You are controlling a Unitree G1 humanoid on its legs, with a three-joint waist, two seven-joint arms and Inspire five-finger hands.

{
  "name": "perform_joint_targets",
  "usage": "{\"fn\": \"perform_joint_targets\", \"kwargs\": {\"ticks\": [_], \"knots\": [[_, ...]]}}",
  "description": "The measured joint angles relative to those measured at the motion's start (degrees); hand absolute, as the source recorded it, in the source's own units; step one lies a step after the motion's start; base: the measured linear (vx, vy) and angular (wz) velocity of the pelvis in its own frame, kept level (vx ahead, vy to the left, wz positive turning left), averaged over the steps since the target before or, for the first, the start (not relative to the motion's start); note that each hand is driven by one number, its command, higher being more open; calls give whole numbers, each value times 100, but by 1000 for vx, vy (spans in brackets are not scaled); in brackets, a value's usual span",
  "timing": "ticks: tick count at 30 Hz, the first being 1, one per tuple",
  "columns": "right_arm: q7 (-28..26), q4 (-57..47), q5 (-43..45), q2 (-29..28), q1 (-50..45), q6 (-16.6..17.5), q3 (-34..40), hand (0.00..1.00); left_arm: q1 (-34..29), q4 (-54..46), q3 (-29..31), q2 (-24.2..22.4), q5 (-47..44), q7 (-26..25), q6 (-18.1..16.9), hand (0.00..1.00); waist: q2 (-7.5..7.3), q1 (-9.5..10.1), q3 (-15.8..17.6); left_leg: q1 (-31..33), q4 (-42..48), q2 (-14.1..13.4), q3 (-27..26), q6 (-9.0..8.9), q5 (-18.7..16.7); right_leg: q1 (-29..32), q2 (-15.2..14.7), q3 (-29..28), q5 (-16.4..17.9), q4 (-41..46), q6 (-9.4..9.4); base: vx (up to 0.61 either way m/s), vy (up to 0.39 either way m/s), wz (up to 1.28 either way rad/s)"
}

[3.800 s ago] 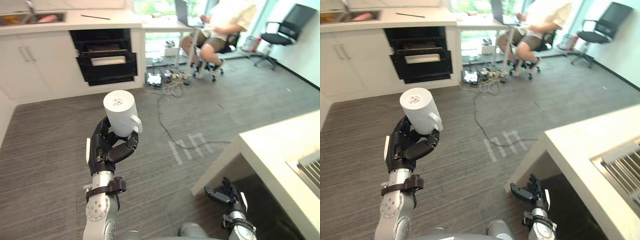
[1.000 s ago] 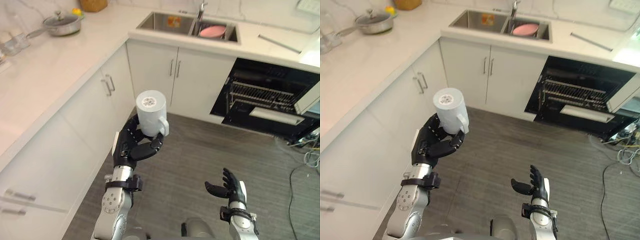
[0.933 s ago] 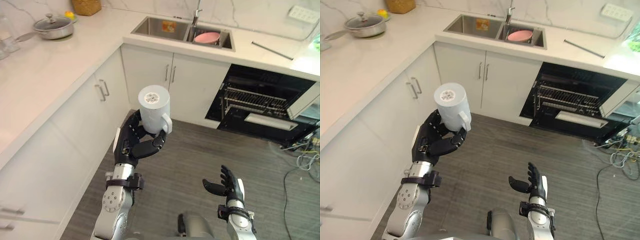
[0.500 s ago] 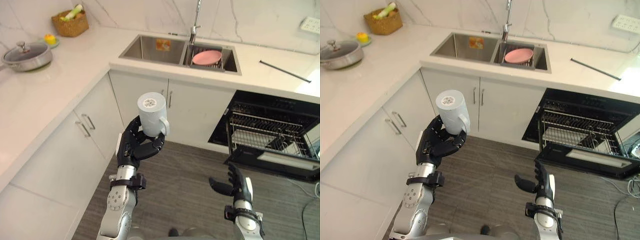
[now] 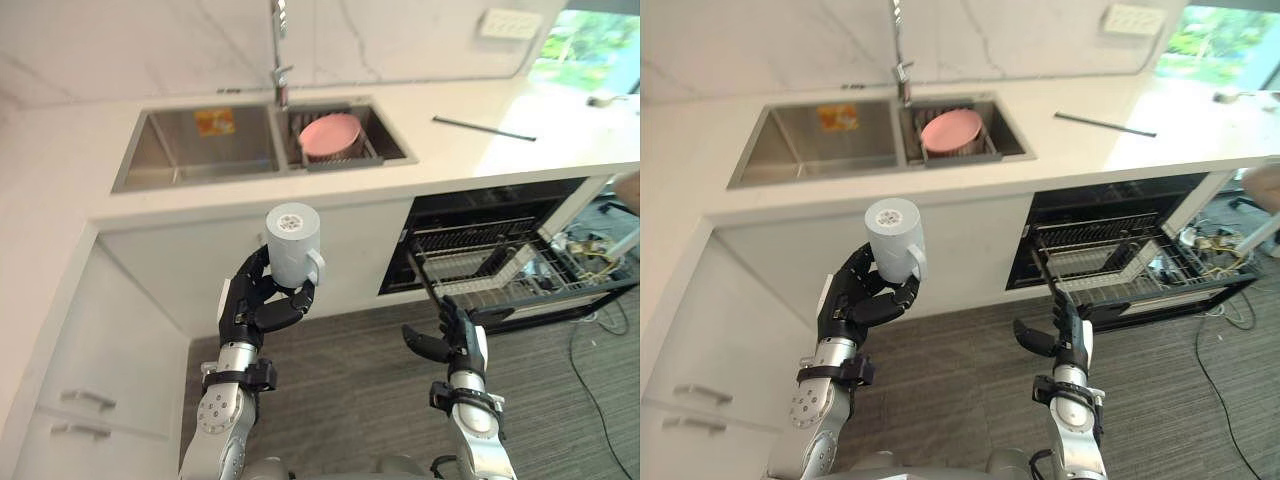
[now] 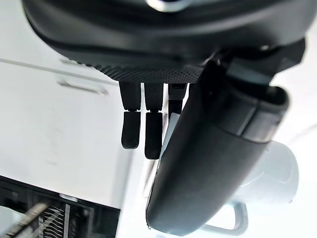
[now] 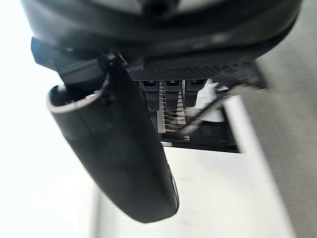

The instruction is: Walk over to the sink, pick up the cup, carry it to the dishwasher, place the cup inside the dishwasher, then close the dishwasher door

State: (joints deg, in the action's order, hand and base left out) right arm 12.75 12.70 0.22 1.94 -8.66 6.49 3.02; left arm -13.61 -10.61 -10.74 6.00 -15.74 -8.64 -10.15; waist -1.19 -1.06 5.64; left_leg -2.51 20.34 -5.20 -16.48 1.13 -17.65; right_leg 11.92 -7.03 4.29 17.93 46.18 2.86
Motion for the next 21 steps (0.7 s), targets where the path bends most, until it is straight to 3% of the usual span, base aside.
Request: {"fn": "perform_joint_targets", "kwargs": {"ticks": [1,2,3,4,5,6,8,9,11,12,15,18,19,21], "knots": [[-9,-32,-19,-1,63,24,-20,90,12,-4,25,4,0,5,-31,30,-5,-2,-4,-57,-62,-19,-86,-22,-13,164,-6,215,17,-167,-31,289,41,-85],[-14,-65,-42,8,267,63,-12,90,23,9,111,4,0,3,-38,30,-18,-35,-7,-175,-170,-92,-262,-91,-54,451,-27,912,6,-763,-133,257,8,-56],[-12,-64,-42,18,347,63,-9,90,21,38,173,3,0,3,-36,30,-21,-59,-3,-243,-214,-111,-331,-102,-60,507,-27,1193,-56,-1060,-226,361,-11,-62],[-12,-74,-43,35,465,72,-8,90,18,135,277,-3,1,3,-35,30,-44,-105,-17,-391,-277,-134,-447,-188,-107,508,25,1689,-386,-1784,-401,371,-31,-40],[-9,-150,-45,36,481,77,-10,90,18,206,347,10,2,-9,-33,30,-99,-146,-40,-509,-261,-99,-462,-327,-196,435,119,1808,-1167,-2329,-630,482,-8,-41],[-4,-225,-58,181,450,103,4,90,46,433,382,-94,3,-16,-19,30,194,-174,-22,-659,-194,-305,-434,-474,-376,257,374,1781,-1286,-2387,-760,410,-12,-32],[-8,-365,-73,273,353,103,10,90,79,590,414,-217,23,-14,-14,30,351,-151,-32,-511,428,-590,-347,-472,-361,23,655,1718,-1209,-2662,-821,338,-48,-37],[-7,-477,-72,283,273,103,24,90,117,657,440,-236,38,-14,-11,30,387,-149,-8,-325,1065,-769,-254,-439,-277,-156,801,1687,-1205,-2846,-833,345,-89,-37],[3,-804,-65,264,48,114,1,90,97,730,444,-281,128,-16,6,30,387,-109,13,152,2671,-1094,43,-450,279,-791,1022,1490,-1220,-3336,-865,338,-46,-43],[3,-917,-56,261,-4,130,-13,90,86,731,426,-280,128,-10,5,30,380,-87,17,236,2952,-1123,113,-472,231,-959,1045,1393,-1219,-3452,-864,323,7,-58],[-18,-1331,-43,264,-45,313,-14,90,178,716,419,-282,151,2,-6,30,373,-54,23,916,3074,-936,495,-415,-69,-1351,1014,996,-1242,-3775,-828,318,81,-66],[-58,-1371,-33,300,-35,345,-128,90,195,712,491,-283,184,-30,-6,30,366,72,97,1154,1778,-431,1336,-476,-176,-1560,942,506,-1250,-3832,-802,182,160,-82],[-113,-1368,-29,325,-34,345,-183,90,197,703,527,-287,215,-37,-6,30,381,84,104,1141,1216,-240,1709,-527,-107,-1580,916,377,-1246,-3831,-756,104,175,-73],[-260,-1350,-5,427,-51,357,-419,90,223,643,646,-283,233,-117,-21,30,477,141,148,1026,372,-114,2069,-563,703,-1649,957,-45,-1221,-3871,-447,132,268,-96]]}}
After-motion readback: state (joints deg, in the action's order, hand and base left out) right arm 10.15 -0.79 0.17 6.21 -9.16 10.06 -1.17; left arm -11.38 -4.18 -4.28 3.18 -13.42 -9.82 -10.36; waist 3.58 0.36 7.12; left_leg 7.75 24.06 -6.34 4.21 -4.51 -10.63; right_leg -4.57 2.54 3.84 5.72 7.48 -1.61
